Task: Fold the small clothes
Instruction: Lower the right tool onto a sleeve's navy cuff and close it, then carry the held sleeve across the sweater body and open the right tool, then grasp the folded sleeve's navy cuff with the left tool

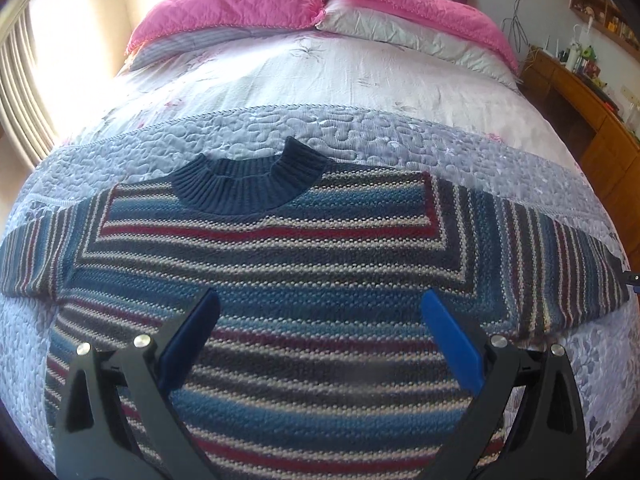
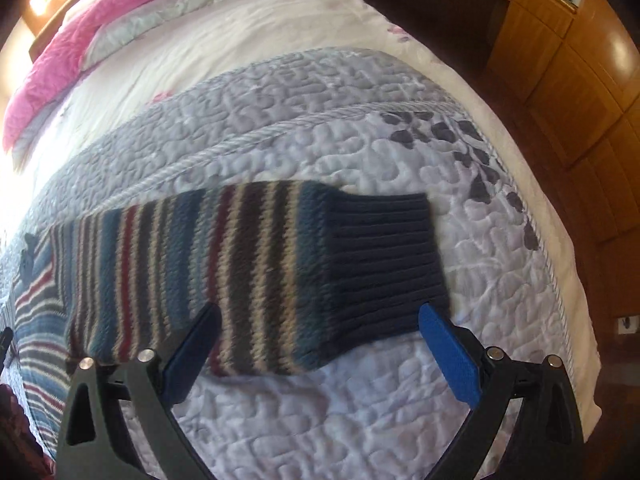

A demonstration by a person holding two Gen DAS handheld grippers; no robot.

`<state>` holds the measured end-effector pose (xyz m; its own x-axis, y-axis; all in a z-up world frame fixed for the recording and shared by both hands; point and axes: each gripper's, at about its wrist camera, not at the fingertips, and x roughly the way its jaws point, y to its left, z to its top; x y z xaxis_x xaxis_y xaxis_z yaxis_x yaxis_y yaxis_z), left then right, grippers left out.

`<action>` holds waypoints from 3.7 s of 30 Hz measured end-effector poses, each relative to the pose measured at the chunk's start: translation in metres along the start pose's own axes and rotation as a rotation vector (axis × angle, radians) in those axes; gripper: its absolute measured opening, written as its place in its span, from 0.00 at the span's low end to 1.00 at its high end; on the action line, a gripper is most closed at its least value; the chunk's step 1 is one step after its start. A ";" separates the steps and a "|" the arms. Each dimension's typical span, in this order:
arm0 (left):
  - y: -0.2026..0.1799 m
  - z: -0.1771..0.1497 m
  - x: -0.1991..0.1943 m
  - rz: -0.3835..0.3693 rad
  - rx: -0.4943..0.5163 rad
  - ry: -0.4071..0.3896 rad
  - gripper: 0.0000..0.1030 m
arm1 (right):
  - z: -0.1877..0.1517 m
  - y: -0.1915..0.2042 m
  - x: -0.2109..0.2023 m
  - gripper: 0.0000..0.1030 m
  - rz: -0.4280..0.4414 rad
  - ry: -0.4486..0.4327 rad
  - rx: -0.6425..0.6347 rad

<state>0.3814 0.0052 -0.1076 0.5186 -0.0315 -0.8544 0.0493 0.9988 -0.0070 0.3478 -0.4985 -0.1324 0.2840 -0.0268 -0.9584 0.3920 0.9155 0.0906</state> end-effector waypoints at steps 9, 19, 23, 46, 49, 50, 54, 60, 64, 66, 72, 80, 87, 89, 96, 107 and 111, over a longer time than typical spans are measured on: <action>-0.001 -0.007 0.036 0.047 0.030 0.031 0.97 | 0.015 -0.062 0.038 0.96 0.064 0.040 0.153; 0.015 -0.012 0.043 0.067 0.025 0.039 0.97 | 0.004 -0.051 0.023 0.13 0.006 -0.031 0.072; 0.028 -0.014 0.037 0.082 0.023 0.033 0.97 | 0.003 -0.034 0.002 0.09 0.028 -0.092 0.041; 0.112 -0.009 0.032 0.022 -0.056 0.075 0.97 | -0.049 0.313 -0.027 0.08 0.374 -0.092 -0.489; 0.117 -0.010 0.033 0.010 -0.066 0.092 0.97 | -0.060 0.345 -0.004 0.11 0.371 -0.042 -0.522; 0.119 -0.011 0.034 0.008 -0.069 0.094 0.97 | -0.062 0.351 0.004 0.15 0.375 -0.020 -0.519; 0.119 -0.012 0.033 -0.013 -0.067 0.099 0.97 | -0.075 0.349 0.010 0.36 0.430 0.003 -0.506; 0.086 -0.014 0.027 -0.100 -0.030 0.108 0.97 | -0.081 0.288 -0.019 0.45 0.403 -0.067 -0.402; 0.038 -0.013 0.028 -0.211 0.006 0.154 0.97 | -0.098 0.235 -0.019 0.44 0.355 -0.049 -0.335; 0.013 -0.012 0.031 -0.270 0.011 0.184 0.97 | -0.113 0.214 -0.016 0.44 0.323 -0.032 -0.321; -0.052 -0.007 0.054 -0.470 -0.013 0.293 0.96 | -0.149 0.176 -0.005 0.44 0.280 -0.018 -0.307; -0.086 -0.009 0.085 -0.526 -0.078 0.385 0.76 | -0.160 0.165 0.001 0.44 0.279 -0.037 -0.308; -0.088 -0.009 0.090 -0.511 -0.089 0.363 0.36 | -0.164 0.158 0.001 0.44 0.299 -0.048 -0.285; -0.081 -0.009 0.091 -0.531 -0.124 0.357 0.15 | -0.165 0.155 0.001 0.44 0.299 -0.050 -0.281; -0.052 -0.004 0.076 -0.512 -0.199 0.259 0.00 | -0.166 0.153 0.001 0.44 0.294 -0.052 -0.271; -0.042 0.000 0.090 -0.497 -0.236 0.311 0.65 | -0.163 0.160 0.007 0.44 0.312 -0.052 -0.261; -0.056 0.000 0.096 -0.518 -0.226 0.317 0.63 | -0.162 0.155 0.008 0.44 0.333 -0.052 -0.249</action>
<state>0.4288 -0.0538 -0.1889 0.1967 -0.5333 -0.8227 0.0265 0.8417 -0.5393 0.2692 -0.2918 -0.1701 0.4058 0.2731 -0.8722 0.0497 0.9463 0.3194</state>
